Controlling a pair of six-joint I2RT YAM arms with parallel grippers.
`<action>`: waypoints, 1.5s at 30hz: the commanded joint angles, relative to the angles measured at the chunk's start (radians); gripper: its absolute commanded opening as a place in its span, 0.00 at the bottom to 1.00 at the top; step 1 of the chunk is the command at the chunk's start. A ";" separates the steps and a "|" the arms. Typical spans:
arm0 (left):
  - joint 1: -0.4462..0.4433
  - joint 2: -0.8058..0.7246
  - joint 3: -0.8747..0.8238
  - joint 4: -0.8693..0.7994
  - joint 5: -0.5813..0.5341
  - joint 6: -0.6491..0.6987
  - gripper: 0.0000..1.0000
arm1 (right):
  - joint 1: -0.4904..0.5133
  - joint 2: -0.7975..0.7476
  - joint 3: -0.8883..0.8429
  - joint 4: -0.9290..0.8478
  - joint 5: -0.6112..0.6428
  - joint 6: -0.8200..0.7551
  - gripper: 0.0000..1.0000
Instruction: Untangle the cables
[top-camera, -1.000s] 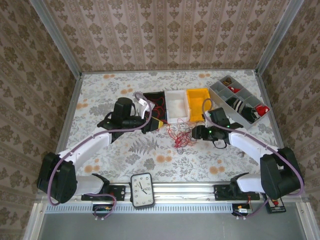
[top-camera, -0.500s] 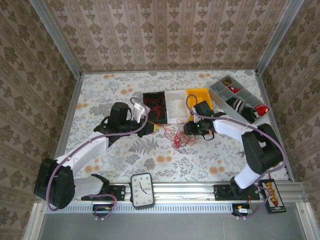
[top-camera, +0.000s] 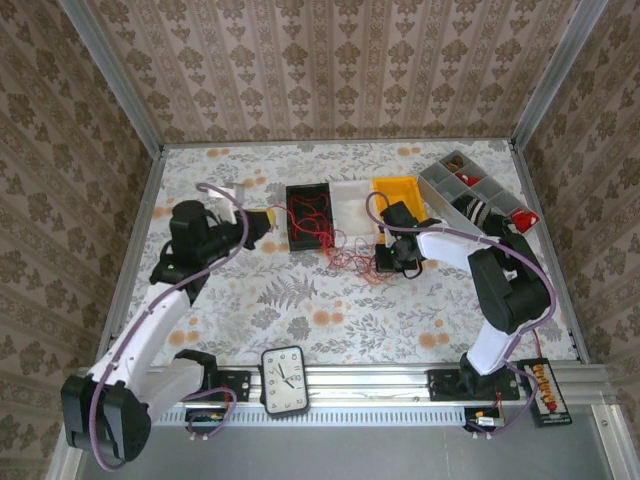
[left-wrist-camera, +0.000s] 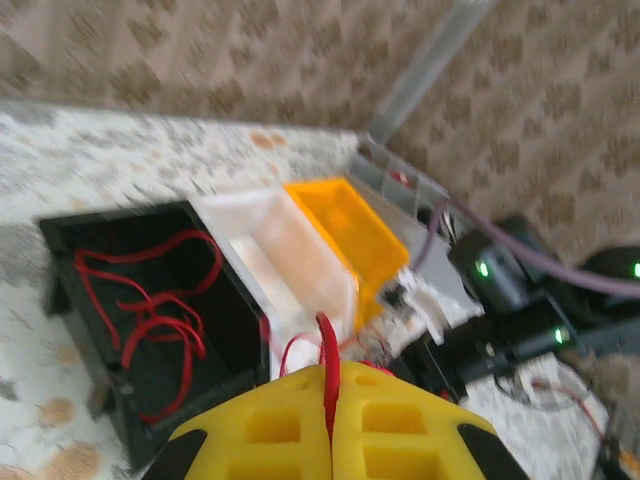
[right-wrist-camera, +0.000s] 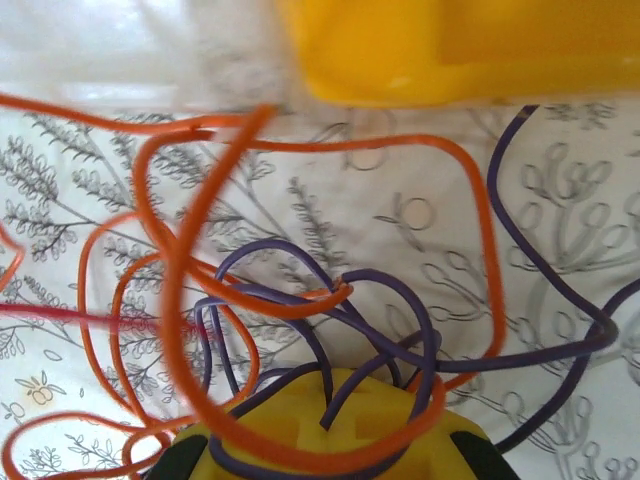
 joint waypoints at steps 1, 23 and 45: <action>0.084 -0.047 0.026 0.099 -0.015 -0.118 0.00 | -0.062 -0.028 -0.072 -0.055 0.009 0.038 0.00; 0.358 -0.216 0.201 0.123 0.137 -0.141 0.00 | -0.143 -0.097 -0.149 -0.001 -0.104 0.071 0.00; 0.421 -0.241 0.413 0.306 0.070 -0.252 0.00 | -0.155 -0.091 -0.166 0.023 -0.133 0.069 0.00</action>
